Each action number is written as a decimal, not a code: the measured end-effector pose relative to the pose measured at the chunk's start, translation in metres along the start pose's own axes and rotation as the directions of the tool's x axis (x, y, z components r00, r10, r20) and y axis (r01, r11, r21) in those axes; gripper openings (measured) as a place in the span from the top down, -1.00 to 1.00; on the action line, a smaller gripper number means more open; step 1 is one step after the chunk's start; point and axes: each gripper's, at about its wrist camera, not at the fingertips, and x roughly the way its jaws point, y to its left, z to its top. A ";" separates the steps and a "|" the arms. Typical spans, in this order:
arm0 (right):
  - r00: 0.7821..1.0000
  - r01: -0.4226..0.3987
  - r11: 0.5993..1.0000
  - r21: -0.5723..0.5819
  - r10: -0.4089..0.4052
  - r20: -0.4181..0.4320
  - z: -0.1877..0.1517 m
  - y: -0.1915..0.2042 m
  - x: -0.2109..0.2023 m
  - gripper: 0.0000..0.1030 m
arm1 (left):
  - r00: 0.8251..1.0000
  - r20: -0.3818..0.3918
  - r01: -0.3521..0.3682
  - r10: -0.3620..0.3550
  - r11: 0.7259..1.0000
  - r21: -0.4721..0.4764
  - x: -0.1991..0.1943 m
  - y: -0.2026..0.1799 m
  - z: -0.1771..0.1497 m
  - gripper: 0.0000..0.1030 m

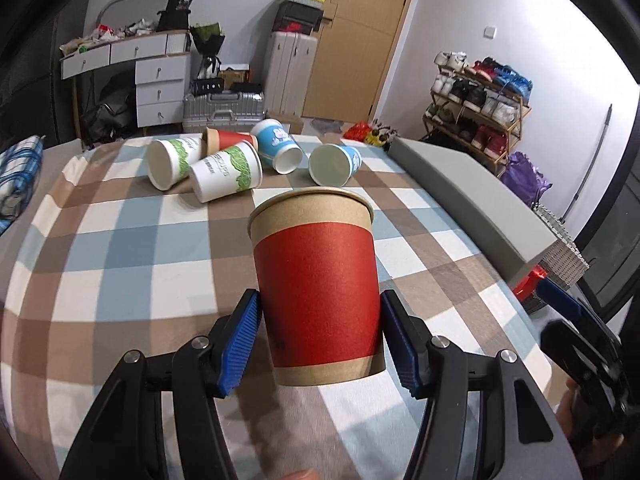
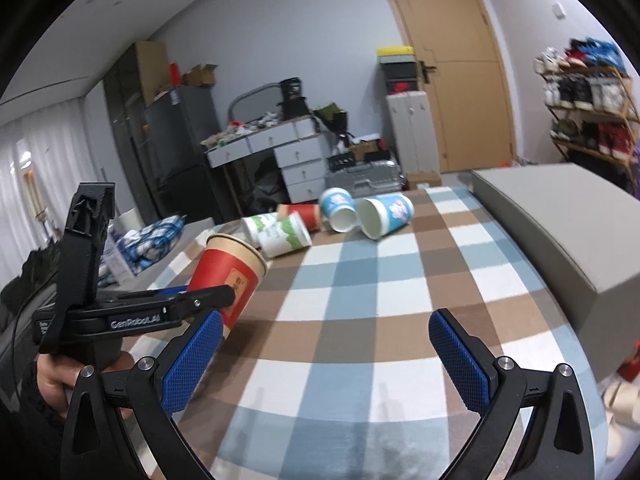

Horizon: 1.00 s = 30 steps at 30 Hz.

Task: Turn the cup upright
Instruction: 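Close the left gripper around the red cup's body and lift it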

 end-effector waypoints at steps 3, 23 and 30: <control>1.000 -0.018 0.999 -0.037 0.018 -0.008 -0.001 0.010 0.001 -1.00 | 1.000 0.019 0.003 -0.003 1.000 0.028 -0.013 -0.002 -0.006 -0.07; 0.998 -0.053 0.989 -0.140 0.049 -0.033 -0.005 0.041 -0.008 -1.00 | 0.998 -0.014 0.059 -0.059 0.998 0.028 -0.005 -0.010 -0.050 -0.07; 0.998 -0.047 0.989 -0.139 0.041 -0.048 -0.007 0.039 -0.006 -1.00 | 0.997 -0.044 0.065 -0.063 0.997 0.029 -0.005 -0.017 -0.066 -0.07</control>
